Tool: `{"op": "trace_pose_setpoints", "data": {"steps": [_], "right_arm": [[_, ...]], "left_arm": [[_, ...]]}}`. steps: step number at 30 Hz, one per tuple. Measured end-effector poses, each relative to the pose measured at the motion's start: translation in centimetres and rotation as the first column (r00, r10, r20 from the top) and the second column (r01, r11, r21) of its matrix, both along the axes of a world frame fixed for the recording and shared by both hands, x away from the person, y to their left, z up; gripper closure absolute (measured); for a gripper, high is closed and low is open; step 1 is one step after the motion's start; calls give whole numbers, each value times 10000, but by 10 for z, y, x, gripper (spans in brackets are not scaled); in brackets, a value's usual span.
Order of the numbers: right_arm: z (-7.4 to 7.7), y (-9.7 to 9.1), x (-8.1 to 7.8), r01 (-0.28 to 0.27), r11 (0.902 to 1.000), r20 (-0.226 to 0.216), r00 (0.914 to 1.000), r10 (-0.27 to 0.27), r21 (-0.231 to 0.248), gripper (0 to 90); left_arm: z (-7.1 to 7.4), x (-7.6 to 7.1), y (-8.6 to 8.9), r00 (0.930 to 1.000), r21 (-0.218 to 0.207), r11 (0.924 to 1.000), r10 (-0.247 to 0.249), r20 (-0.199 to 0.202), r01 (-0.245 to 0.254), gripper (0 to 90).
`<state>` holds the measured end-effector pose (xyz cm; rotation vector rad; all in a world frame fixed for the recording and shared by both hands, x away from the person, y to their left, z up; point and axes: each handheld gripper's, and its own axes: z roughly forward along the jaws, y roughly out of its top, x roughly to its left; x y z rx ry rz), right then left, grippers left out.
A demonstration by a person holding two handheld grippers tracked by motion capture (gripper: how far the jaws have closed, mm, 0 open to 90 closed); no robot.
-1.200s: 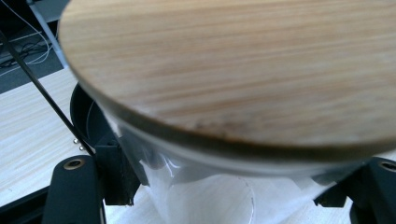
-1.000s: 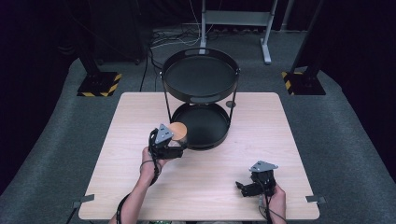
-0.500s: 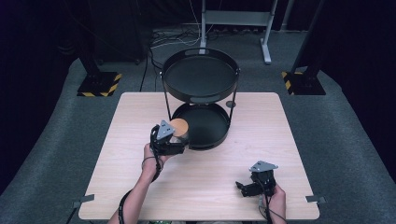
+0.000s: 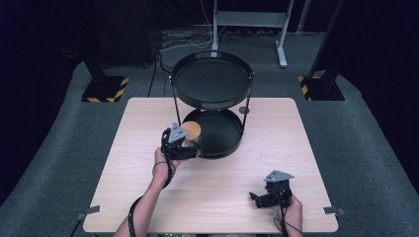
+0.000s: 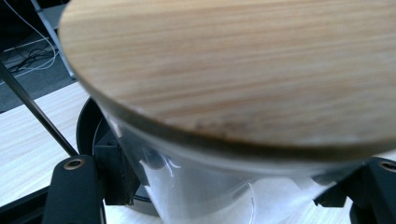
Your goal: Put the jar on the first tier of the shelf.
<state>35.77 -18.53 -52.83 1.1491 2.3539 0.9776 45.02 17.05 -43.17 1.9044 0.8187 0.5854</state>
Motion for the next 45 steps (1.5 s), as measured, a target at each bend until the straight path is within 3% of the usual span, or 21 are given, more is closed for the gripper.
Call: {"op": "trace_pose_setpoints", "data": {"steps": [28, 45], "right_arm": [[0, 0, 0, -42, 10000, -16, 10000, 42, 9, 0], [0, 0, 0, -50, 10000, -15, 10000, 50, 6, 0]], "left_arm": [[-4, 24, -13, 9995, -85, 9997, 248, -193, -249, 262], [-13, 43, -29, 9987, 121, 9993, 352, -358, -348, 262]]}}
